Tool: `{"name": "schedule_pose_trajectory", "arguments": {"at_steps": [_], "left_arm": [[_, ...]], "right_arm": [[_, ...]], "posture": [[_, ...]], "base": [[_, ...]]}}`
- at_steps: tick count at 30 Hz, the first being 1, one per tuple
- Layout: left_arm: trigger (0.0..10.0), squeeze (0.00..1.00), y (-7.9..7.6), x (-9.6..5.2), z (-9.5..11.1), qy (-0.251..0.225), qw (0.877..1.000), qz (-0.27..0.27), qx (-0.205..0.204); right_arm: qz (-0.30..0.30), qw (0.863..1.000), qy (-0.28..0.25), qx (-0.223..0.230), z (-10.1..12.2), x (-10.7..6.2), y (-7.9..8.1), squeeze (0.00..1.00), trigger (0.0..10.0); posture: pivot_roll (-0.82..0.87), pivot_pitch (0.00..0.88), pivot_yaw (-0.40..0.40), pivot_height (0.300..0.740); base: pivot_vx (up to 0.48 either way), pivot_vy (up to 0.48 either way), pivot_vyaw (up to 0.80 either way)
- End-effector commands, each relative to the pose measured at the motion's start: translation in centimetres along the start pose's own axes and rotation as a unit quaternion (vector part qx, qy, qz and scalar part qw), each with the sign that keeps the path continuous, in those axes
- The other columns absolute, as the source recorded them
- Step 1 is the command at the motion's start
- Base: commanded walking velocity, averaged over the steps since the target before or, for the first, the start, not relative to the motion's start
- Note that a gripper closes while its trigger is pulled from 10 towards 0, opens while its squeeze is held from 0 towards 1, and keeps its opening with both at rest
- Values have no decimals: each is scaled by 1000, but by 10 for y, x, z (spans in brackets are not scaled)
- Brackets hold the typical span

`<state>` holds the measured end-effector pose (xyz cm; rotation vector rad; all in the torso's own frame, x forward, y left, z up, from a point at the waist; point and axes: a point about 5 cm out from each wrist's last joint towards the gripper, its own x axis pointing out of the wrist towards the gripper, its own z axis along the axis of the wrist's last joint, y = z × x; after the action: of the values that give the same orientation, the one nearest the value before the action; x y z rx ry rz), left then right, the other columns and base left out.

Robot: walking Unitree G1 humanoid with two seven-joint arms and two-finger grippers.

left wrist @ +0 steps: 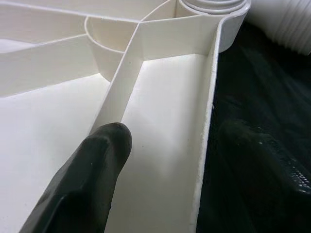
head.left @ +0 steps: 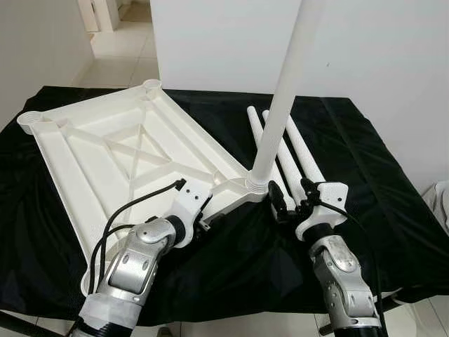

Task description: Building children table

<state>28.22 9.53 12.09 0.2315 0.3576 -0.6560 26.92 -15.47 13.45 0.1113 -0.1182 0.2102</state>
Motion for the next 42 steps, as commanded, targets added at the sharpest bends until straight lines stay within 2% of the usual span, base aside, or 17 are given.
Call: {"name": "schedule_pose_trajectory", "arguments": {"at_steps": [1, 8, 10, 12, 13, 14, 15, 16, 17, 26, 33, 42], "left_arm": [[10000, 0, 18, -2, -25, 67, 988, 137, -18], [10000, 0, 14, 2, -9, 57, 993, 100, 2], [10000, 0, 13, 3, -6, 59, 994, 92, 16], [9608, 0, 9, 3, -2, 64, 995, 62, 53], [9608, 0, 9, 3, -2, 64, 995, 62, 53], [8196, 0, 4, 3, 0, 69, 995, 37, 65], [5725, 0, 0, 3, 2, 72, 995, 20, 66], [5725, 0, 0, 3, 2, 72, 995, 20, 66], [39, 0, -2, 4, 4, 75, 995, 9, 68], [0, 0, -6, 8, 12, 74, 995, -6, 73], [0, 0, 1, 16, 19, 61, 997, 29, 47], [0, 0, -3, 43, 45, 4, 997, 68, 28]], "right_arm": [[1, 1000, 8, -4, -3, 2, 0, 0, 10000], [2, 1000, 6, -8, -2, 5, 0, 0, 10000], [2, 1000, 5, -8, -2, 6, 1, 0, 10000], [3, 1000, 5, -9, -2, 7, 1, 0, 10000], [3, 1000, 5, -9, -2, 7, 1, 0, 10000], [2, 1000, 4, -9, -2, 7, 1, 0, 10000], [2, 1000, 3, -10, -2, 8, 1, 0, 10000], [2, 1000, 3, -10, -2, 8, 1, 0, 10000], [1, 1000, 2, -10, -1, 9, 1, 0, 10000], [-3, 1000, -5, -12, 1, 12, 0, 0, 10000], [-7, 1000, -9, -11, 2, 13, 1, 0, 10000], [-3, 1000, -13, -2, 2, 16, 8, 0, 10000]], "posture": [[78, 37, -36, 740], [78, 32, -33, 740], [75, 29, -28, 740], [73, 27, -27, 740], [73, 27, -27, 740], [70, 23, -23, 740], [69, 20, -20, 740], [69, 20, -20, 740], [65, 17, -16, 740], [60, 12, -6, 740], [62, 11, -4, 740], [68, 11, -14, 740]], "base": [[0, 0, 0], [0, 0, 0], [0, 0, 0], [0, 0, 0], [0, 0, 0], [0, 0, 0], [0, 0, 0], [0, 0, 0], [0, 0, 0], [0, 0, 0], [0, 0, 0], [0, 0, 0]]}}
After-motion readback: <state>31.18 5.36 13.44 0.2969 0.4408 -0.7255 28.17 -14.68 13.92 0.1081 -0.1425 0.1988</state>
